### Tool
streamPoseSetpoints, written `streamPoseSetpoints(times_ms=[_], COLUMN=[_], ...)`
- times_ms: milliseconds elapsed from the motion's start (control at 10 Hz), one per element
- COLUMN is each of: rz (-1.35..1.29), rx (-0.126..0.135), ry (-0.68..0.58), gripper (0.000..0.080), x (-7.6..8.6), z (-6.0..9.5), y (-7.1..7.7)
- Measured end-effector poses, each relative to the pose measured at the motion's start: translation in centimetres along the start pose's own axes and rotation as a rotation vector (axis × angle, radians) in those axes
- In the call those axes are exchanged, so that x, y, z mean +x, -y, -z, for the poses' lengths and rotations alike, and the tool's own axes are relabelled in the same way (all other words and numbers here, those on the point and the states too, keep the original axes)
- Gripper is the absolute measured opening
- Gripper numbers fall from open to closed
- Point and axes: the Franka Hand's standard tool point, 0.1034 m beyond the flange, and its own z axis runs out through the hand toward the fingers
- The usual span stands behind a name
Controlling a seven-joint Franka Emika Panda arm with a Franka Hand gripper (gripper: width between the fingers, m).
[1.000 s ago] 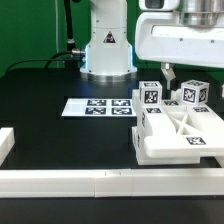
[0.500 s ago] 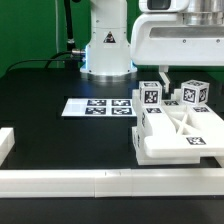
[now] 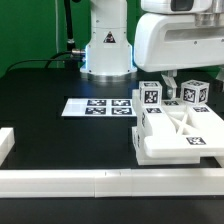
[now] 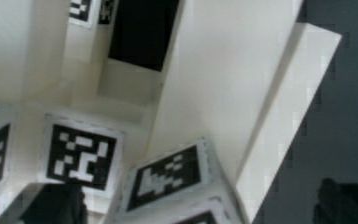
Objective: Assemble chair
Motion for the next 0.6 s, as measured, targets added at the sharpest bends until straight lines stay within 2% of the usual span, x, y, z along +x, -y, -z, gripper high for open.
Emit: streamPoseSetpoints(times_ms=[100, 200, 300, 400, 600], rz=[0.030, 0.025, 0.024, 0.024, -0.004], rx=[-0.002, -0.002, -0.002, -0.002, -0.002], ry=[0.001, 0.001, 0.001, 0.001, 0.001], gripper=[0.0614, 0.0481, 0.0481, 0.0298, 0.0278], x=[-0.02, -0.02, -0.02, -0.03, -0.03], z=[-0.01, -0.01, -0.01, -0.01, -0.02], y=[-0.06, -0.06, -0.08, -0.09, -0.10])
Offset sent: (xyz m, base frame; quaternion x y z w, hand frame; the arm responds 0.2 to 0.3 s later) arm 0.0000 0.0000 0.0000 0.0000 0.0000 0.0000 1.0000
